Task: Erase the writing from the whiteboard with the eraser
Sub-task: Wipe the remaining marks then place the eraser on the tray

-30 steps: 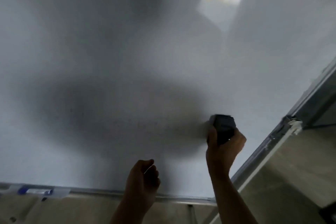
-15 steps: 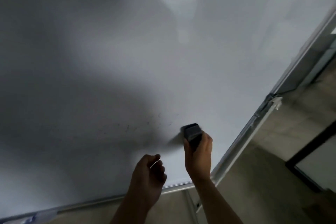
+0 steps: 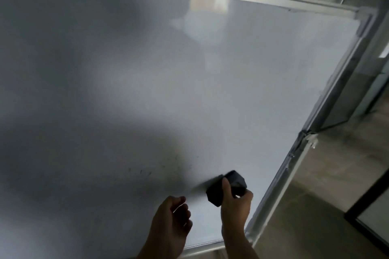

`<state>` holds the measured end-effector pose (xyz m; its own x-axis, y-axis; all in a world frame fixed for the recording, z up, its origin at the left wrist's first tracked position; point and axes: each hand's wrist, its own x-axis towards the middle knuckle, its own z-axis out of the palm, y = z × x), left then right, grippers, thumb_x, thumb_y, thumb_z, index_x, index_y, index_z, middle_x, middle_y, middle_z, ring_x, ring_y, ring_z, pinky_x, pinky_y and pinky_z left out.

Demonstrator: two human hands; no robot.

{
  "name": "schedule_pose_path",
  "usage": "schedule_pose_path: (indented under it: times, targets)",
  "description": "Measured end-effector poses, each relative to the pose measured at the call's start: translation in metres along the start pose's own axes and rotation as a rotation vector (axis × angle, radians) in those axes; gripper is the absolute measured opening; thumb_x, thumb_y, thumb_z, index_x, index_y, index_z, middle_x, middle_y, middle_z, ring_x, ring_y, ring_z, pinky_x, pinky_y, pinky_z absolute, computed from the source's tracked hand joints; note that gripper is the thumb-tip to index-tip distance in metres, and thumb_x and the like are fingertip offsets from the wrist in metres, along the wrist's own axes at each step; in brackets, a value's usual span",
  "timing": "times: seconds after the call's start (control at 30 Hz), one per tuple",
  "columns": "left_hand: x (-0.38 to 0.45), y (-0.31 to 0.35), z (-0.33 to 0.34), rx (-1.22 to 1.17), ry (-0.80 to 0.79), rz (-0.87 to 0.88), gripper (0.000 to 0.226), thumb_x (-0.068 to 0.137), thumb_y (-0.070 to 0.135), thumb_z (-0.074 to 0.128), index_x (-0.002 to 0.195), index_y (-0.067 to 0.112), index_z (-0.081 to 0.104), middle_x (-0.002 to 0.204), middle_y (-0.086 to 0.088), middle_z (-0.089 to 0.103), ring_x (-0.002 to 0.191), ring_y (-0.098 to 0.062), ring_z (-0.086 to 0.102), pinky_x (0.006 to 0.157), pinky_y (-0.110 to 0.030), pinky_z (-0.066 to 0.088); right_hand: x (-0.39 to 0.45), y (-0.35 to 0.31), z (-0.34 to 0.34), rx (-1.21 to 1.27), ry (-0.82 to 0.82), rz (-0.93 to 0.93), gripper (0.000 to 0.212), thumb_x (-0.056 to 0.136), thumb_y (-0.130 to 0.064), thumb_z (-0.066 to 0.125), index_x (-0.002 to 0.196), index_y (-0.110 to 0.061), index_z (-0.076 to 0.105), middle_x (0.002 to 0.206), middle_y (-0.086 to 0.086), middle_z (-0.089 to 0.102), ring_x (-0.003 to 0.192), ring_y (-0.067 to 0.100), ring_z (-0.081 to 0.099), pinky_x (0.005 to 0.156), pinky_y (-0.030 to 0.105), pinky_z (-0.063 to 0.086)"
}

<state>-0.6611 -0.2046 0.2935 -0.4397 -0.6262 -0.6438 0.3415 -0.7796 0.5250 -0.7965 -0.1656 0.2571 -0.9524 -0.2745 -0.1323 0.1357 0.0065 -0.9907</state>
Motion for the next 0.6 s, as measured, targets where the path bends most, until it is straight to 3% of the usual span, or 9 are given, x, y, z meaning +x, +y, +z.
schedule_pose_path:
  times: [0.13, 0.2, 0.3, 0.37, 0.5, 0.53, 0.6]
  targets:
    - [0.001, -0.003, 0.005, 0.070, 0.103, 0.031, 0.021, 0.086, 0.027, 0.063, 0.094, 0.007, 0.063, 0.094, -0.012, 0.061, 0.088, -0.026, 0.056, 0.080, -0.036, 0.041, -0.030, -0.020, 0.015, -0.130, -0.272, -0.082, 0.036, 0.076, -0.026, 0.081, 0.094, -0.020, 0.050, 0.095, -0.001, 0.064, 0.091, 0.014, 0.064, 0.068, 0.017, 0.047]
    - [-0.001, -0.006, 0.010, 0.073, 0.081, 0.035, 0.029, 0.087, 0.034, 0.064, 0.099, 0.008, 0.060, 0.102, -0.014, 0.060, 0.095, -0.028, 0.056, 0.086, -0.039, 0.040, -0.040, -0.034, 0.018, -0.095, -0.326, -0.071, 0.037, 0.076, -0.027, 0.082, 0.095, -0.018, 0.052, 0.093, -0.002, 0.065, 0.087, 0.011, 0.065, 0.064, 0.017, 0.046]
    - [-0.004, -0.006, 0.019, 0.122, -0.062, 0.145, 0.022, 0.093, 0.030, 0.057, 0.102, 0.011, 0.064, 0.099, -0.012, 0.069, 0.094, -0.026, 0.063, 0.090, -0.039, 0.043, -0.042, -0.053, 0.018, 0.021, -0.339, -0.043, 0.035, 0.077, -0.026, 0.081, 0.097, -0.013, 0.055, 0.089, 0.001, 0.066, 0.077, 0.009, 0.067, 0.061, 0.020, 0.048]
    - [-0.005, -0.005, 0.021, 0.165, -0.134, 0.212, 0.023, 0.092, 0.028, 0.059, 0.100, 0.008, 0.068, 0.096, -0.011, 0.074, 0.094, -0.025, 0.069, 0.089, -0.041, 0.049, -0.046, -0.052, 0.022, 0.053, -0.377, 0.030, 0.039, 0.075, -0.029, 0.082, 0.096, -0.008, 0.056, 0.088, 0.008, 0.068, 0.077, 0.017, 0.069, 0.062, 0.029, 0.053]
    - [-0.001, -0.012, 0.010, 0.133, -0.039, 0.130, 0.041, 0.079, 0.035, 0.070, 0.102, 0.002, 0.069, 0.096, -0.014, 0.074, 0.097, -0.030, 0.067, 0.092, -0.042, 0.049, -0.054, -0.026, 0.027, 0.017, -0.390, 0.299, 0.070, 0.051, -0.047, 0.090, 0.089, 0.006, 0.063, 0.083, 0.021, 0.071, 0.077, 0.033, 0.071, 0.062, 0.035, 0.055]
    - [0.001, -0.013, 0.006, 0.125, -0.010, 0.112, 0.046, 0.076, 0.038, 0.071, 0.103, 0.002, 0.068, 0.100, -0.015, 0.073, 0.098, -0.030, 0.065, 0.090, -0.041, 0.049, -0.055, -0.022, 0.027, 0.027, -0.420, 0.355, 0.073, 0.047, -0.047, 0.090, 0.086, 0.010, 0.065, 0.082, 0.024, 0.071, 0.077, 0.035, 0.071, 0.062, 0.035, 0.056]
    - [0.002, -0.011, 0.005, 0.147, 0.024, 0.141, 0.038, 0.080, 0.041, 0.068, 0.098, 0.007, 0.068, 0.103, -0.014, 0.070, 0.101, -0.028, 0.062, 0.086, -0.038, 0.045, -0.055, -0.027, 0.026, 0.109, -0.474, 0.397, 0.065, 0.055, -0.036, 0.089, 0.090, 0.014, 0.065, 0.086, 0.028, 0.071, 0.082, 0.038, 0.071, 0.066, 0.037, 0.057]
